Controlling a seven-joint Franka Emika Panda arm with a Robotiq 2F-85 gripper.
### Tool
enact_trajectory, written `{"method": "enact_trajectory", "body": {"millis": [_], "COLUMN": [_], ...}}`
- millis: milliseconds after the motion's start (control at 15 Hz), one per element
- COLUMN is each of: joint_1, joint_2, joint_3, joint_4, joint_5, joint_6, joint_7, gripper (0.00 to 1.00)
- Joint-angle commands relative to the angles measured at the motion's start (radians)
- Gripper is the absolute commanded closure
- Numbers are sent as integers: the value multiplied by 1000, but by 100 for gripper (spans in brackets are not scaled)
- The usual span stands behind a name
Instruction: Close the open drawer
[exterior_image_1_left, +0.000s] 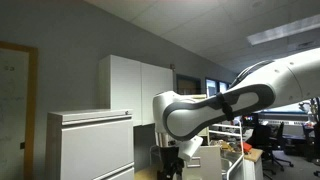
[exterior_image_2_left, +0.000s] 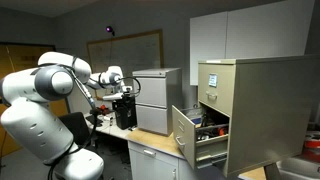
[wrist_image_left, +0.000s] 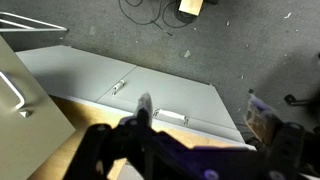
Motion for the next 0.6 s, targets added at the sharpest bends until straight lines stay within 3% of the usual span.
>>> {"method": "enact_trajectory", "body": {"millis": [0, 533], "joint_1": [17, 13], "joint_2": [2, 7], "joint_3": [-14, -10], "joint_4": [3, 9], "joint_5": [-6, -25], "joint_6": [-1, 1], "joint_7": [5, 10], "gripper": [0, 0]}}
